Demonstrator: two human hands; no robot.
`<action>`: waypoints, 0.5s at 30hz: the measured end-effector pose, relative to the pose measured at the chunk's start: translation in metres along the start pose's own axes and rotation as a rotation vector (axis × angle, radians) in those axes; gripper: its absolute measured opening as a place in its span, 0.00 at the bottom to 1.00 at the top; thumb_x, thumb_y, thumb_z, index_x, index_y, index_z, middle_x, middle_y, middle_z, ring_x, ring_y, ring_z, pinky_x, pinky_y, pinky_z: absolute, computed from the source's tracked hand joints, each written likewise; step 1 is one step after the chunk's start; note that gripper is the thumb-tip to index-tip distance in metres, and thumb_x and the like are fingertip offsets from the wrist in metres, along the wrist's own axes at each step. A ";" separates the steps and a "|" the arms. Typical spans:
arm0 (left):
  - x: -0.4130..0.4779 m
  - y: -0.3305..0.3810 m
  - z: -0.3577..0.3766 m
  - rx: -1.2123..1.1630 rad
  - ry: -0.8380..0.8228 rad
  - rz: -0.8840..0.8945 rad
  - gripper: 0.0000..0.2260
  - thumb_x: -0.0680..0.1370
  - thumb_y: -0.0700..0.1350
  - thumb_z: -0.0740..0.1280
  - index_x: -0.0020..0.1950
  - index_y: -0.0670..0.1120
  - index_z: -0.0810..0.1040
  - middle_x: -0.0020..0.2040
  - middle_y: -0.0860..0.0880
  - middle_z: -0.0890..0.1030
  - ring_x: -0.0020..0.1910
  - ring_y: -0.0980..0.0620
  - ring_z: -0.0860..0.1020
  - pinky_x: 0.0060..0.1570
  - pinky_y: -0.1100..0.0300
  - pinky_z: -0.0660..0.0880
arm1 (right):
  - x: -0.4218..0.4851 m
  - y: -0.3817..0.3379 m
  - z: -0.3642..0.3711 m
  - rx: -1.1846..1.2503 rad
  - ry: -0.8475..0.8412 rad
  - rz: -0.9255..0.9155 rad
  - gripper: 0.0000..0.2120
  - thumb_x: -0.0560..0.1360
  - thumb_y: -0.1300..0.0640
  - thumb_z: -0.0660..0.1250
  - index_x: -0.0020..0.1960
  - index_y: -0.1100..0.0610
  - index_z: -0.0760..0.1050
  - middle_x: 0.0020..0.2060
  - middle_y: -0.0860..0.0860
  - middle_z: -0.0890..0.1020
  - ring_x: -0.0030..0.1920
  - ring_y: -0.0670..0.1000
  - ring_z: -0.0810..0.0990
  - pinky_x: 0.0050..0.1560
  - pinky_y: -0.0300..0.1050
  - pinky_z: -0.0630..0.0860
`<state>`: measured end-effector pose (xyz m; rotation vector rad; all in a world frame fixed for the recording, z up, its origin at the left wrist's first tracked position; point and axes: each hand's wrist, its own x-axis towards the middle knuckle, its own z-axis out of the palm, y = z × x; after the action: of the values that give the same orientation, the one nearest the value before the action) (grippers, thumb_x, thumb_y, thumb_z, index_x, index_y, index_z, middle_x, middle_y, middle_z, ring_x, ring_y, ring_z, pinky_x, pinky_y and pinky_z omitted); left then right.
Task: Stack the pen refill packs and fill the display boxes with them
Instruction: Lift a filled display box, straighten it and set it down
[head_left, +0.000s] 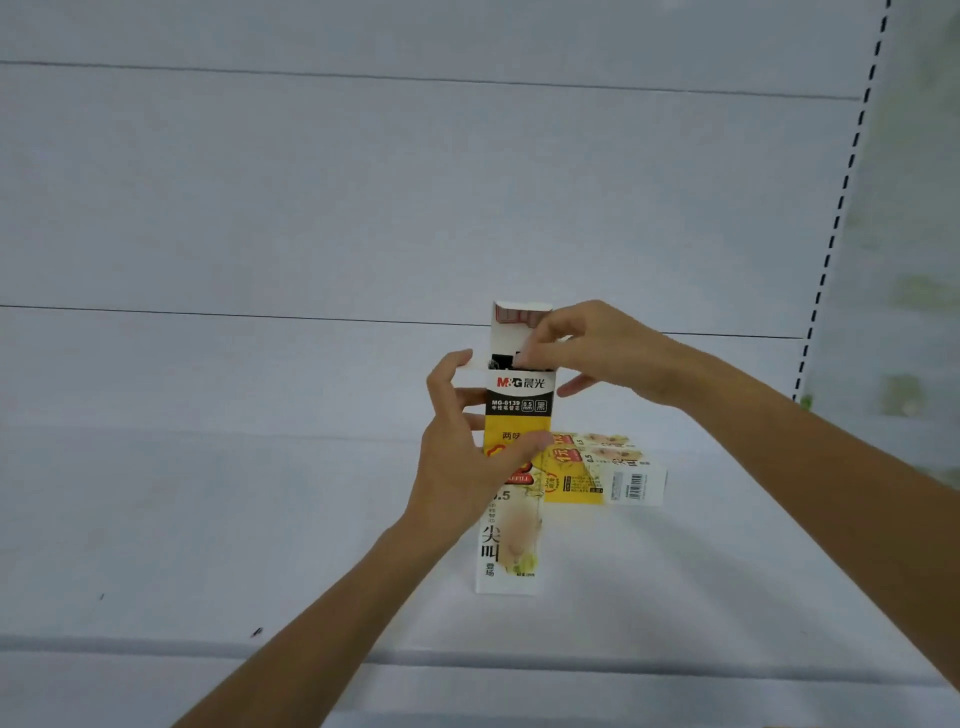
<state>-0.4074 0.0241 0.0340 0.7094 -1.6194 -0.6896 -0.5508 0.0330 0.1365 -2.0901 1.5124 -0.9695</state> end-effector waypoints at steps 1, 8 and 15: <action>0.000 -0.001 0.000 -0.004 0.000 -0.001 0.34 0.62 0.56 0.73 0.58 0.67 0.54 0.53 0.54 0.75 0.49 0.57 0.79 0.42 0.64 0.78 | 0.001 -0.002 -0.001 0.003 -0.049 0.032 0.12 0.74 0.52 0.68 0.47 0.61 0.77 0.47 0.50 0.82 0.51 0.48 0.79 0.47 0.47 0.80; 0.003 -0.009 0.000 -0.018 -0.023 0.012 0.34 0.67 0.48 0.75 0.59 0.65 0.55 0.48 0.57 0.75 0.41 0.68 0.78 0.34 0.74 0.74 | 0.005 -0.019 -0.017 -0.208 -0.297 0.158 0.07 0.76 0.47 0.62 0.47 0.47 0.77 0.47 0.45 0.82 0.50 0.48 0.81 0.45 0.48 0.81; 0.007 -0.007 0.005 0.022 -0.113 0.052 0.31 0.69 0.47 0.74 0.60 0.63 0.56 0.46 0.61 0.73 0.40 0.72 0.77 0.35 0.74 0.74 | 0.009 -0.032 -0.013 -0.424 -0.455 0.332 0.14 0.78 0.44 0.52 0.46 0.47 0.75 0.49 0.45 0.80 0.50 0.51 0.81 0.48 0.53 0.80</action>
<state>-0.4128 0.0150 0.0320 0.6515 -1.7452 -0.6849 -0.5369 0.0370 0.1696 -2.0324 1.8319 -0.0424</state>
